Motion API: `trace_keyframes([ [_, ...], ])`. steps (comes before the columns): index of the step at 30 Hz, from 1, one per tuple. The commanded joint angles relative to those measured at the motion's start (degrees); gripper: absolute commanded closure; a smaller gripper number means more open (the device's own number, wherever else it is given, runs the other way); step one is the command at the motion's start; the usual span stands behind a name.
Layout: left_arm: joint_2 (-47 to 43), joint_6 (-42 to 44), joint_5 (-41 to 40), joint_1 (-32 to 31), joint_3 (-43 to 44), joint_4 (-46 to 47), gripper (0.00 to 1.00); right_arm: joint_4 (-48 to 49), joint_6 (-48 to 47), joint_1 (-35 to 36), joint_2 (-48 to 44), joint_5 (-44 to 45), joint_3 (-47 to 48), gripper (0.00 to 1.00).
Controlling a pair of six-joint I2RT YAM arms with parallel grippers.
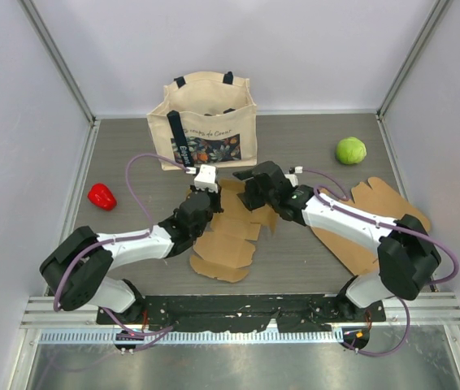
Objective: Fold the paper box
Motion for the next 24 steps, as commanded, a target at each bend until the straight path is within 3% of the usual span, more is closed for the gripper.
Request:
trace_keyframes([
  [1,-1.7,0.8,-2.3,-0.9,-1.1,6.0,1.0,1.6,4.3,-0.4,1.1,4.0,0.8,0.35],
  [11,-1.4,3.2,-3.2,-2.7,-2.7,9.7,1.0,1.6,6.6,-1.1,3.2,4.0,1.2,0.53],
  [21,-1.3,5.3,-4.4,-3.9,-3.9,12.5,1.0,3.4,7.2,-1.4,4.9,2.2,0.5,0.55],
  [24,-1.6,5.5,-4.8,-4.0,-4.3,12.6,1.0,4.5,7.0,-1.5,4.9,2.4,-0.4,0.6],
])
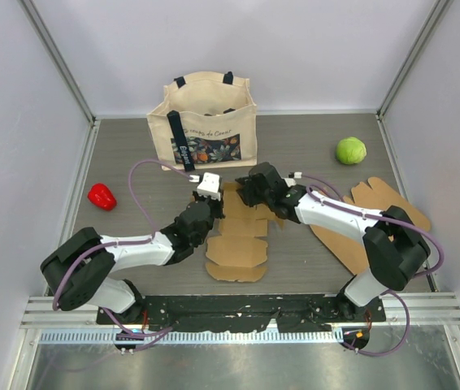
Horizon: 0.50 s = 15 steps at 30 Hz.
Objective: Fold the paper box
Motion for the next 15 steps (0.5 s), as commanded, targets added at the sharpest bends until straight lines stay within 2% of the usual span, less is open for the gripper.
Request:
trace_keyframes([
  [1,-1.7,1.2,-2.6,-0.4,-0.6,5.1,1.0,3.0,0.8,-0.4,0.0,1.2,-0.4,0.63],
  [3,-2.0,0.0,-3.3,-0.4,-0.5,4.6,0.99,3.6,0.7,-0.7,-0.1,0.9,-0.9,0.67],
  [8,-5.7,-5.6,-4.0,-0.5,0.3,-6.1,0.78,6.3,-0.5,-1.0,-0.3,-0.3,-2.7,0.73],
  [9,-6.9,-6.8,-3.8,-0.4,-0.2,-6.6,0.68,6.6,-0.9,-1.3,-0.4,-0.5,-2.9,0.73],
  [11,-11.6,-10.1,-1.8,-0.3,-2.1,-9.4,0.58,7.5,-1.4,-1.3,-0.6,-0.9,-3.7,0.74],
  [12,-13.4,-11.0,-1.4,-0.4,-2.7,-11.5,0.5,7.9,-1.8,-1.5,-0.7,-1.2,-4.0,0.78],
  [15,-21.7,-15.2,-0.9,-0.3,-5.5,-17.3,0.46,8.9,-2.9,-1.7,-0.8,-2.4,-5.3,0.8],
])
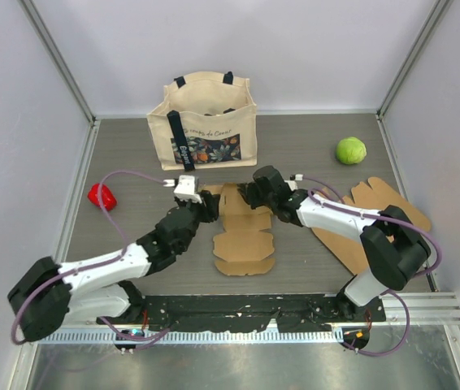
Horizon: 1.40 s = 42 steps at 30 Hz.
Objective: Fold the paper box
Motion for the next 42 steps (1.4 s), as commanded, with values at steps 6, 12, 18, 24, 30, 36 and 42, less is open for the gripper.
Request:
trace_keyframes([
  [6,-24.5,-14.7,-8.2,0.9,-4.9,-25.5,0.44,12.1,-5.1,-0.9,-2.2,-2.3,-7.7,0.88],
  [12,-26.4,-18.5,-1.0,7.4,-3.3,-30.7,0.32,11.3,-15.9,-3.4,-2.6,-5.3,-5.6,0.76],
  [18,-7.8,-13.8,12.9,10.5,11.6,-34.8,0.24,5.3,-29.3,-4.2,-8.7,-0.5,-4.0,0.54],
  [24,14.8,-12.6,18.4,14.7,29.3,-43.6,0.28,3.8,-42.5,-6.9,-17.2,-2.1,-4.0,0.44],
  [30,29.0,-11.9,22.7,18.0,39.0,-46.9,0.25,-1.1,-49.7,-11.3,-23.0,-5.9,-2.7,0.37],
  [36,36.9,-11.9,25.3,18.4,42.2,-40.6,0.35,-1.0,-52.3,-14.9,-22.3,-11.3,-2.6,0.38],
  [42,42.1,-11.5,22.8,18.4,46.1,-39.7,0.46,0.1,-52.9,-15.6,-20.3,-15.6,-2.5,0.39],
])
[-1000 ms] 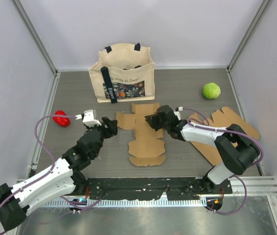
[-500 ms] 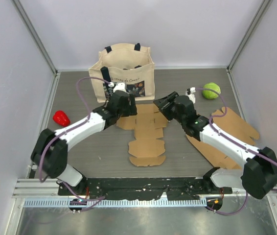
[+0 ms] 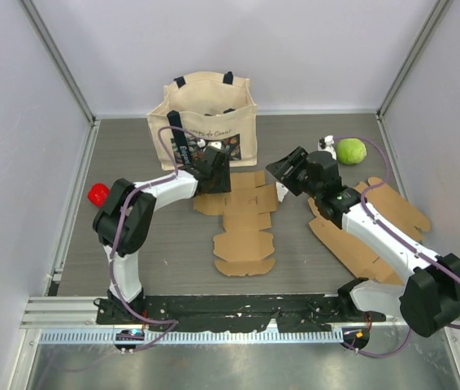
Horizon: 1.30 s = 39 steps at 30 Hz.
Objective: Fold the paper box
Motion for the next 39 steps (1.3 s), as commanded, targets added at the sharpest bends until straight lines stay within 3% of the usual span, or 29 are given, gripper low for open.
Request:
trace_keyframes([
  [1,3.1,1.3,-2.5,0.0,5.0,2.9,0.46,1.9,-2.0,-0.4,1.0,-4.1,2.1,0.39],
  [5,5.2,3.0,-3.9,0.1,6.7,3.2,0.48,2.7,-1.8,-0.5,2.1,-4.9,2.0,0.39],
  [8,5.8,4.2,-5.5,0.0,7.2,4.7,0.55,3.8,-0.1,-0.5,3.6,-5.8,1.5,0.4],
  [10,5.7,5.3,-5.9,-0.1,6.7,6.1,0.67,3.7,3.9,-0.5,4.5,-5.9,1.3,0.42],
  [11,5.4,6.3,-6.7,-0.1,6.4,7.4,0.81,3.1,6.0,-0.5,5.7,-5.5,1.6,0.43],
  [12,4.8,6.8,-7.0,-0.2,5.6,8.0,0.88,-0.4,10.2,-0.6,6.4,-4.8,2.8,0.44],
  [15,1.1,9.5,-8.0,-1.4,1.3,13.3,1.0,-5.3,14.6,-0.6,10.5,-6.1,6.8,0.38],
  [22,-11.9,12.6,-13.3,-5.8,-13.3,28.1,1.0,-10.8,24.6,0.0,17.0,-9.7,13.2,0.21],
  [29,-21.4,14.1,-21.8,-12.5,-27.4,46.5,1.0,-10.8,38.0,4.3,19.2,-10.9,13.8,0.22],
  [39,-22.8,20.4,-33.0,-18.2,-34.3,60.6,1.0,-16.4,49.7,9.1,16.7,3.6,15.4,0.24],
])
